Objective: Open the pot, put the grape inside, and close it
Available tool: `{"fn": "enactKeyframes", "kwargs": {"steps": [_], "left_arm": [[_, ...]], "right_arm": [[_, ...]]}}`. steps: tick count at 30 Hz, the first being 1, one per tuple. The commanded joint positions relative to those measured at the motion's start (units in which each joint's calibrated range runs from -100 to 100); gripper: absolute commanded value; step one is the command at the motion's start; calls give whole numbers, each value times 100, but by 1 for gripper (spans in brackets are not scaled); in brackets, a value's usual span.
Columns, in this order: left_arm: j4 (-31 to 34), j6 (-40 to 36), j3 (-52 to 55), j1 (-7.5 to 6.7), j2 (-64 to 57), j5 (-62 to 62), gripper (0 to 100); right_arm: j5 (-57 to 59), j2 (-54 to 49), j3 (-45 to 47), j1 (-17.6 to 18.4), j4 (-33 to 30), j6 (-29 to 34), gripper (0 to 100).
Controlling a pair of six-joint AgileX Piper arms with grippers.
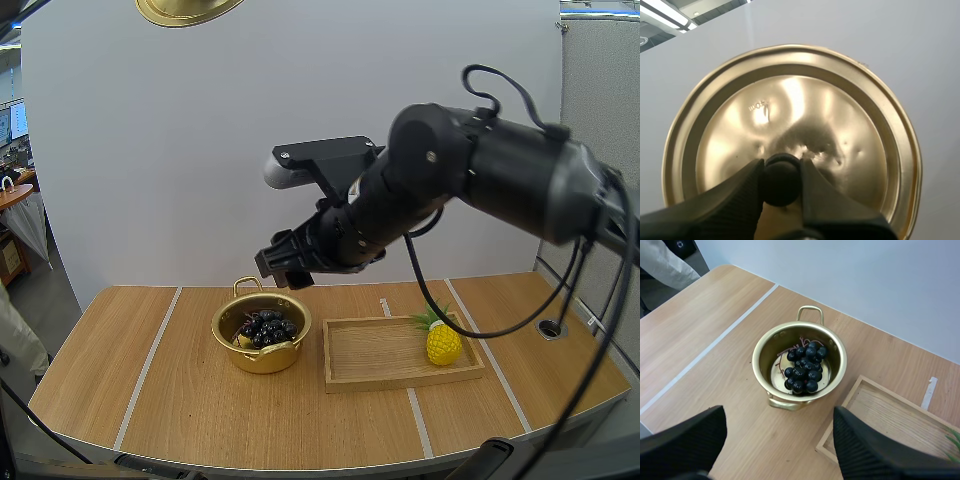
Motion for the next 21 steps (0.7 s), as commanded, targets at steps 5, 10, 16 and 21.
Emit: {"fn": "enactKeyframes", "kwargs": {"steps": [5, 10, 16, 21], "left_arm": [[26, -11, -43, -17, -40, -256, 0], [26, -11, -43, -17, -40, -256, 0], [26, -11, -43, -17, -40, -256, 0], [26, -11, -43, -17, -40, -256, 0]], "right_arm": [[732, -1161, 516, 5, 91, -230, 33], [789, -1161, 516, 5, 305, -347, 0], [789, -1161, 516, 5, 327, -361, 0], [727, -772, 516, 5, 326, -368, 0]]}}
